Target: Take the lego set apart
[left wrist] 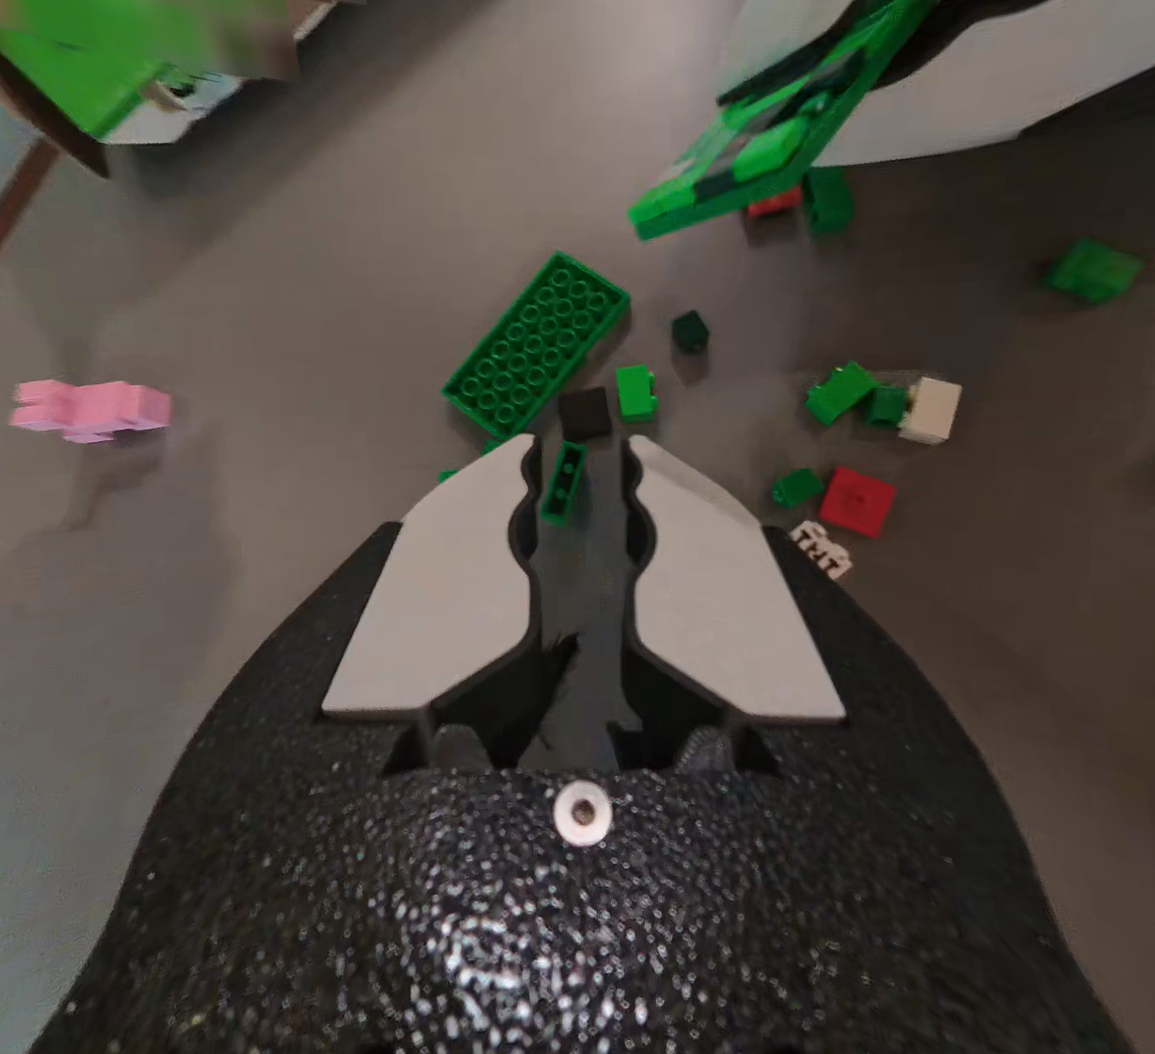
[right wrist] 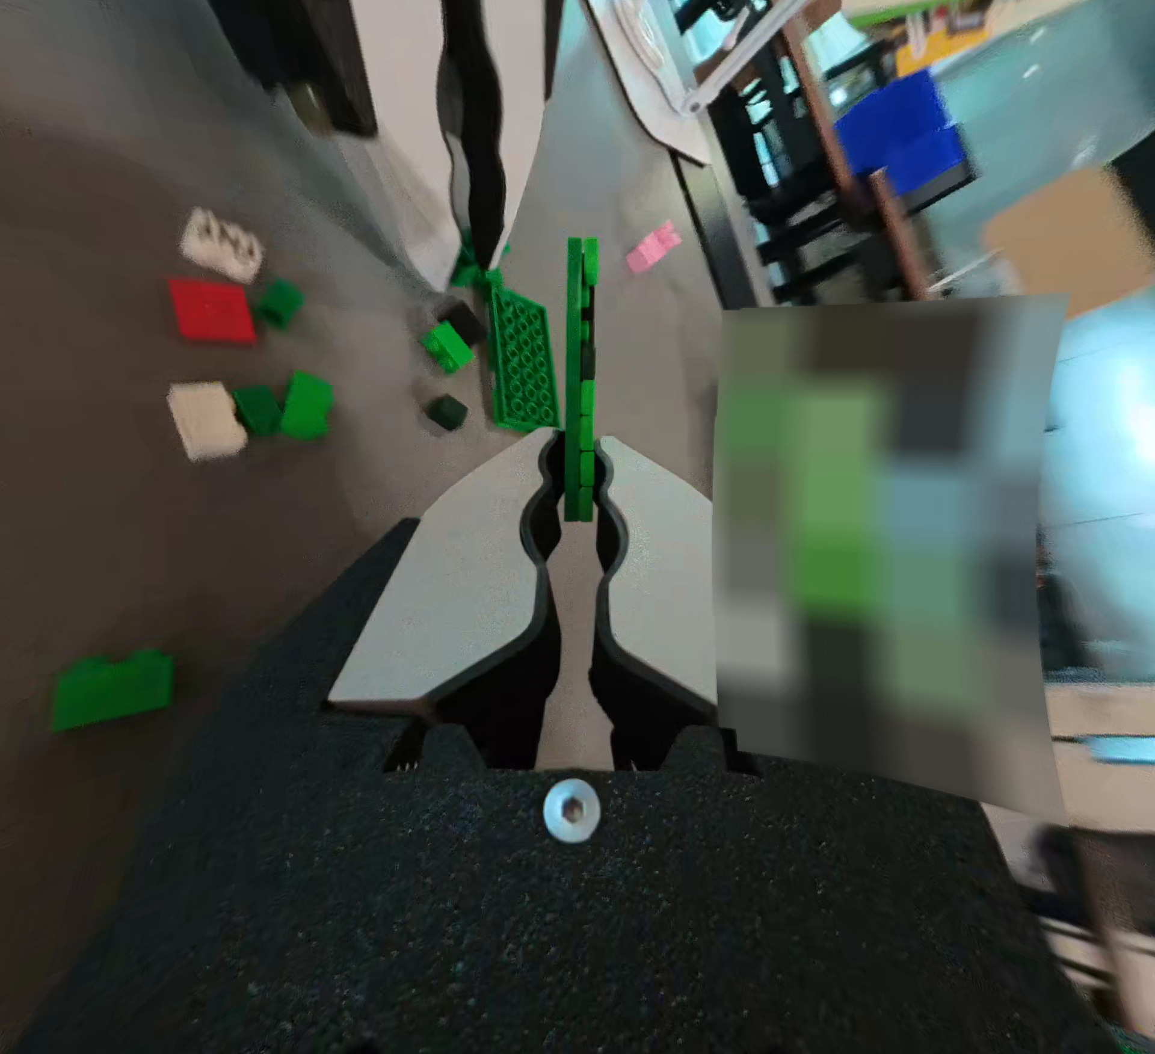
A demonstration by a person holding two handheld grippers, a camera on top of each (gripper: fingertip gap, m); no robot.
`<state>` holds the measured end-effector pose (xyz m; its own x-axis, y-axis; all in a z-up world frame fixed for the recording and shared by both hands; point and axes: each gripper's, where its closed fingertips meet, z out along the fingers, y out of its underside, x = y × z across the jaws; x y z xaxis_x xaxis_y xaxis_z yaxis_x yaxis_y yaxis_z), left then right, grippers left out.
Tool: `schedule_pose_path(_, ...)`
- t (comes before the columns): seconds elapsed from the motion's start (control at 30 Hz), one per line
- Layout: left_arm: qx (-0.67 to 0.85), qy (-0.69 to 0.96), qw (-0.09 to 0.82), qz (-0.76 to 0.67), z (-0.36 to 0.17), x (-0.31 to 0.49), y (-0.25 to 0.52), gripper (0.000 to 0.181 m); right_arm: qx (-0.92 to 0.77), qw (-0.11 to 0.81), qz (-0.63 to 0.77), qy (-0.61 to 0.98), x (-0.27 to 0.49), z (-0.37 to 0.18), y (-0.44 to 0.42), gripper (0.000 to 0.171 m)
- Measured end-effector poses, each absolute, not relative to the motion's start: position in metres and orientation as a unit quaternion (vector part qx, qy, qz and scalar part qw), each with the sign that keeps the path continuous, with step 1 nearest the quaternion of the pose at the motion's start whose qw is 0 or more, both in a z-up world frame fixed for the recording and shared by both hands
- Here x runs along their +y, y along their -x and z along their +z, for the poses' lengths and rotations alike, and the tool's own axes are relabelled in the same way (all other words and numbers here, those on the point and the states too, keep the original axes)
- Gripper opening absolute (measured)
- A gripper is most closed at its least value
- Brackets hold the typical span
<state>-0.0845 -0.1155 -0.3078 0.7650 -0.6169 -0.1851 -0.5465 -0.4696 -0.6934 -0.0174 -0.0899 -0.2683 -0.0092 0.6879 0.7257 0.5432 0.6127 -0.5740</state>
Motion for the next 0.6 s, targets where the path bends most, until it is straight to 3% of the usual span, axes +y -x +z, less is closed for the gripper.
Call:
schedule_pose_path(0.03, 0.344, 0.856, 0.381, -0.060, -0.309, -0.118, 0.082, 0.032, -0.718, 0.561, 0.026, 0.412, -0.089, -0.269, 0.017, 0.006)
schedule_pose_path(0.1, 0.357, 0.848, 0.379, -0.098, -0.307, -0.124, 0.075, 0.046, -0.728, 0.575, -0.028, 0.372, -0.089, -0.269, 0.018, 0.006)
schedule_pose_path(0.2, 0.400, 0.805, 0.418, -0.133, -0.291, -0.132, 0.064, 0.052, -0.734, 0.595, -0.095, 0.314, -0.090, -0.264, 0.019, 0.006)
schedule_pose_path(0.23, 0.403, 0.796, 0.428, -0.142, -0.286, -0.134, 0.060, 0.053, -0.734, 0.602, -0.121, 0.291, -0.090, -0.261, 0.018, 0.015)
schedule_pose_path(0.27, 0.402, 0.791, 0.429, -0.167, -0.283, -0.137, 0.055, 0.054, -0.734, 0.609, -0.148, 0.263, -0.090, -0.259, 0.018, 0.008)
schedule_pose_path(0.4, 0.386, 0.786, 0.409, -0.258, -0.279, -0.147, 0.039, 0.060, -0.745, 0.607, -0.213, 0.176, -0.100, -0.261, 0.021, 0.006)
schedule_pose_path(0.6, 0.394, 0.789, 0.400, -0.250, -0.285, -0.147, 0.040, 0.052, -0.746, 0.613, -0.226, 0.126, -0.115, -0.260, 0.028, 0.006)
